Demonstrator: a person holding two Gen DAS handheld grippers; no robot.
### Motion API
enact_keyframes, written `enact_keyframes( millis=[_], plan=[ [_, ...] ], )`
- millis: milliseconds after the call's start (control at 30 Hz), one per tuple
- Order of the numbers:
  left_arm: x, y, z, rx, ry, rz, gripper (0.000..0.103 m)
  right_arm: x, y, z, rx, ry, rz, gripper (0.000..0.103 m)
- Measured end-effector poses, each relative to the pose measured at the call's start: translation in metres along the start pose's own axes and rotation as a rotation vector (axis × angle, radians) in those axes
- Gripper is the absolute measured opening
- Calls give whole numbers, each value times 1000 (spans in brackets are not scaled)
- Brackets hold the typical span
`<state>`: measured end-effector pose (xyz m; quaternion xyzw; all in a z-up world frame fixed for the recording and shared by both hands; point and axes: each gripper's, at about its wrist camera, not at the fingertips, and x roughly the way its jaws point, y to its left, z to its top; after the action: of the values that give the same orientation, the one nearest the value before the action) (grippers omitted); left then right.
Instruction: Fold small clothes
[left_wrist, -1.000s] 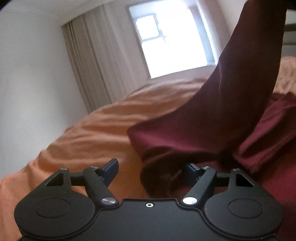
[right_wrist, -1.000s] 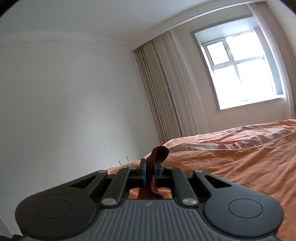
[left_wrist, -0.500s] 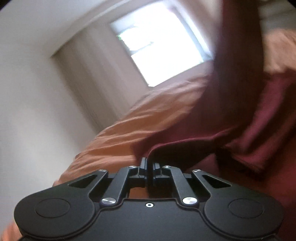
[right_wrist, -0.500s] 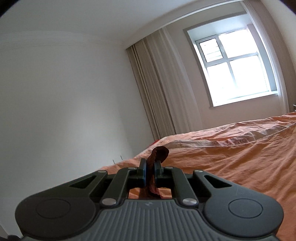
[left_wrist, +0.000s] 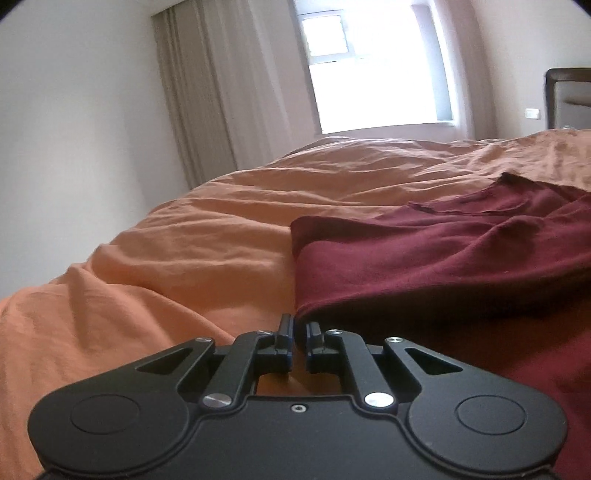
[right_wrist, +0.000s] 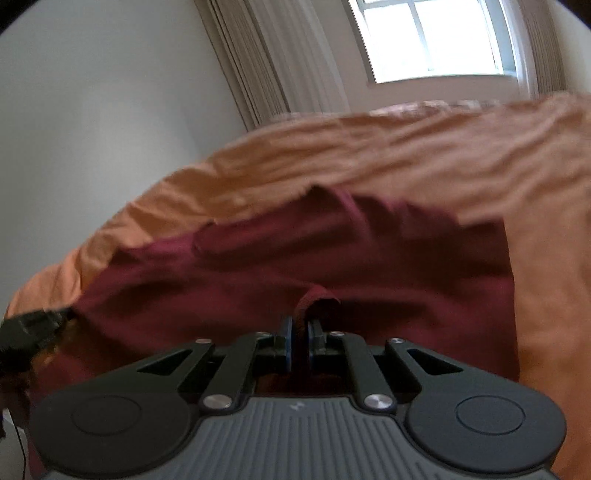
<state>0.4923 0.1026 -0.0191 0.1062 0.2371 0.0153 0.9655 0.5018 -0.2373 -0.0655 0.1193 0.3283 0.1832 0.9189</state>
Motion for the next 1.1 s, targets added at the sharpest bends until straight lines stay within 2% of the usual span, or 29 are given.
enact_keyframes(
  millis=[33, 167, 233, 300, 367, 467, 500, 533, 600, 700, 767, 900, 1000, 1100],
  plan=[
    [1, 1, 0, 10, 3, -15, 8, 1, -1, -4, 0, 4, 1, 10],
    [-10, 11, -12, 45, 25, -63, 27, 2, 2, -14, -64, -17, -30, 15],
    [-20, 21, -19, 16, 15, -91, 36, -4, 7, -12, -90, -33, -55, 25],
    [-30, 29, -20, -27, 1, -106, 48, -9, 12, -12, -112, -50, -78, 52],
    [-40, 35, -16, -72, -29, -90, 71, -15, 18, -13, -147, -82, -102, 65],
    [-44, 40, -1, -191, -84, -49, 92, -19, 30, -12, -180, -131, -132, 86],
    [-41, 40, 6, -238, -98, -34, 96, -16, 34, -12, -188, -148, -140, 92],
    [-36, 40, 13, -274, -113, -19, 101, -14, 38, -12, -196, -158, -146, 94],
    [-20, 34, 29, -317, -129, -4, 101, -9, 44, -16, -225, -167, -167, 99],
    [18, 20, 53, -307, -52, 65, 100, 0, 52, -25, -283, -183, -217, 103],
    [37, 14, 58, -278, -1, 109, 98, 4, 53, -31, -307, -190, -248, 103],
    [56, 12, 43, -239, 73, 162, 98, 14, 44, -46, -311, -187, -329, 103],
    [63, 29, 20, -317, 101, 170, 101, 15, 37, -49, -270, -204, -316, 103],
    [71, 40, 7, -384, 116, 144, 102, 17, 39, -52, -287, -203, -327, 103]
  ],
)
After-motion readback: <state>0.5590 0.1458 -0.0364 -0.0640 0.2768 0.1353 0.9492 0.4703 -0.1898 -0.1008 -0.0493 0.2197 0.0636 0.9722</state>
